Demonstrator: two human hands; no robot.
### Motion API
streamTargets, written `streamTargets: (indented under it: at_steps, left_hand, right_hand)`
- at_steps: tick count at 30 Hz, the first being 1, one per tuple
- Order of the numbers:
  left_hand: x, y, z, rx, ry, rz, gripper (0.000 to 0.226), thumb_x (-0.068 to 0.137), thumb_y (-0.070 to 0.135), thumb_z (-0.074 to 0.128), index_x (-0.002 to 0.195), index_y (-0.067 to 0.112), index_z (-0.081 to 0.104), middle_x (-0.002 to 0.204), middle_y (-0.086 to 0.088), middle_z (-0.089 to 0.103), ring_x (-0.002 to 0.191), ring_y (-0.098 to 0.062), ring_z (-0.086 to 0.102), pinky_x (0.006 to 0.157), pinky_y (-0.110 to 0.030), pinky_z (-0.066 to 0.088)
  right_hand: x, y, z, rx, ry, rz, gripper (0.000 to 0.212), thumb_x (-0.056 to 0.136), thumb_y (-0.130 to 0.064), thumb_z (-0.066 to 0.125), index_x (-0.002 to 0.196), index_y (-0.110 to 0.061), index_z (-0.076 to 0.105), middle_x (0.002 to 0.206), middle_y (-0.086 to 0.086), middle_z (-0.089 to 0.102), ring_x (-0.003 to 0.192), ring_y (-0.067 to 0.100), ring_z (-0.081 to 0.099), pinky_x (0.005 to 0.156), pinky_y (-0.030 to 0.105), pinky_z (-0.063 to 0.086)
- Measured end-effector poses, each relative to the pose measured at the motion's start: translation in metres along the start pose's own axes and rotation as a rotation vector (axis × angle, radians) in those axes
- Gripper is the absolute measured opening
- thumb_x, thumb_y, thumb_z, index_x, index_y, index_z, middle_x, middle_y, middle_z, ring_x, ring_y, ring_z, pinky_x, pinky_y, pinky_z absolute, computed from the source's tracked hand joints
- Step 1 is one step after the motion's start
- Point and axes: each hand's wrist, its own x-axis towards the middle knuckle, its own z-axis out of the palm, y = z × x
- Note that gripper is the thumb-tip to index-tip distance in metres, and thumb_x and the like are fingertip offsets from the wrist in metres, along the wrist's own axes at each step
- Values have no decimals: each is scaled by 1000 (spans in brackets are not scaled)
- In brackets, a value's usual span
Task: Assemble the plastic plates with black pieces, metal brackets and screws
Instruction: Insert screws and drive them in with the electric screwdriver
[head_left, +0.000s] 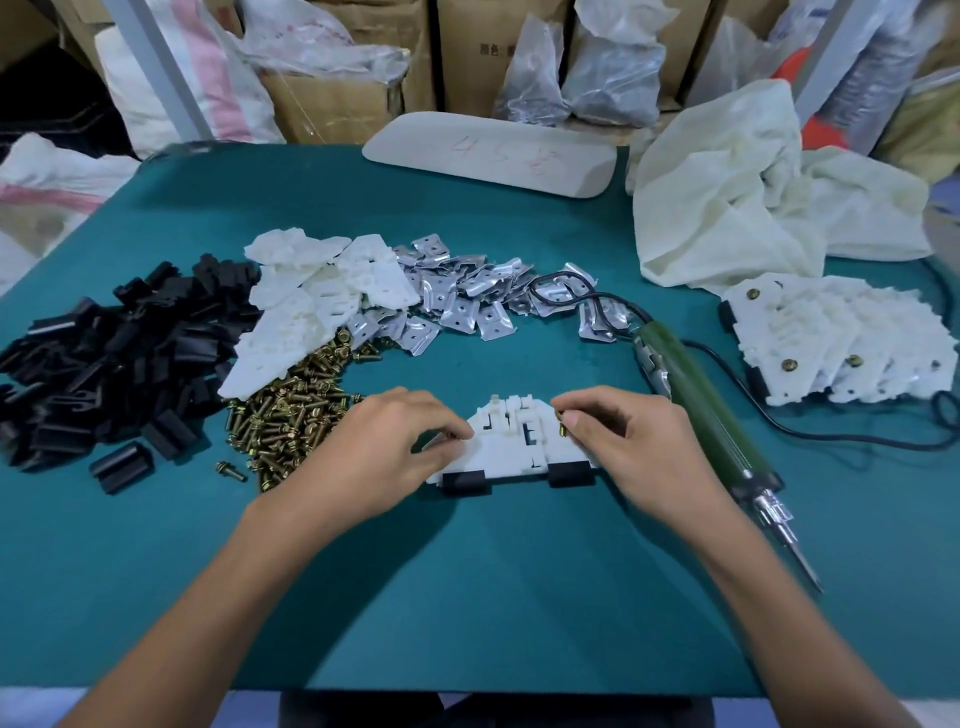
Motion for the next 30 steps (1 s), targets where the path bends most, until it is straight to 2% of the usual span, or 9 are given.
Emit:
streamTargets:
  at_steps: [3, 5, 8, 12, 17, 22, 24, 27, 30]
  left_hand:
    - [-3, 1, 8, -73, 63, -18, 12, 91, 28, 74, 102, 25, 78, 94, 15, 70, 88, -6, 62, 83, -27, 49]
    - [-6, 0, 13, -125, 106, -51, 19, 91, 20, 74, 108, 27, 77, 99, 19, 71, 95, -2, 62, 86, -20, 47]
    - [-10, -2, 17, -203, 128, -70, 27, 91, 21, 73, 115, 32, 73, 110, 22, 69, 107, 2, 57, 93, -12, 41]
    - [-11, 2, 23, -185, 224, -120, 24, 86, 30, 79, 109, 31, 72, 95, 22, 68, 95, -1, 58, 89, -26, 46]
    - [-14, -2, 23, -323, 213, -166, 34, 84, 18, 80, 112, 37, 72, 98, 34, 70, 101, 7, 64, 93, -13, 45]
    - [-13, 2, 25, -266, 281, -189, 33, 82, 30, 82, 113, 34, 72, 90, 27, 68, 97, 0, 61, 88, -28, 49]
    - [-14, 1, 26, -280, 300, -185, 33, 82, 27, 82, 112, 34, 73, 88, 27, 70, 95, -1, 64, 87, -30, 52]
    - [-16, 0, 27, -324, 305, -161, 32, 82, 20, 81, 111, 32, 73, 92, 24, 73, 97, -2, 68, 91, -34, 54]
    - [-16, 0, 29, -333, 301, -142, 32, 82, 16, 78, 109, 31, 74, 94, 24, 74, 99, 1, 68, 93, -31, 53]
  right_hand:
    - [-3, -1, 0, -174, -14, -44, 18, 96, -13, 69, 98, -28, 78, 88, -23, 74, 85, -1, 67, 79, 15, 48]
    - [-4, -1, -1, -297, -46, -100, 11, 96, -16, 70, 103, -21, 76, 92, -15, 73, 88, 6, 66, 85, 26, 51]
    - [-1, -2, -5, -442, -89, -130, 9, 95, -28, 71, 101, -22, 71, 90, -15, 61, 86, 8, 57, 84, 31, 46]
    - [4, -3, -13, -495, -177, -163, 12, 97, -29, 68, 106, -23, 73, 95, -9, 65, 91, 15, 61, 85, 33, 46]
    - [14, -9, -14, -612, -225, -164, 17, 97, -40, 65, 97, -23, 68, 91, -8, 61, 87, 15, 58, 82, 35, 45]
    - [20, -13, -22, -666, -326, -180, 12, 97, -32, 64, 89, -23, 64, 87, -11, 61, 83, 15, 59, 83, 41, 50]
    - [22, -15, -22, -721, -335, -194, 23, 98, -42, 62, 87, -22, 59, 87, -7, 59, 83, 19, 58, 80, 40, 49]
    - [23, -17, -22, -700, -366, -209, 21, 98, -48, 60, 97, -27, 59, 92, -10, 59, 87, 15, 57, 81, 36, 47]
    - [24, -19, -23, -697, -371, -200, 25, 98, -46, 60, 84, -28, 54, 84, -10, 58, 81, 15, 56, 76, 38, 48]
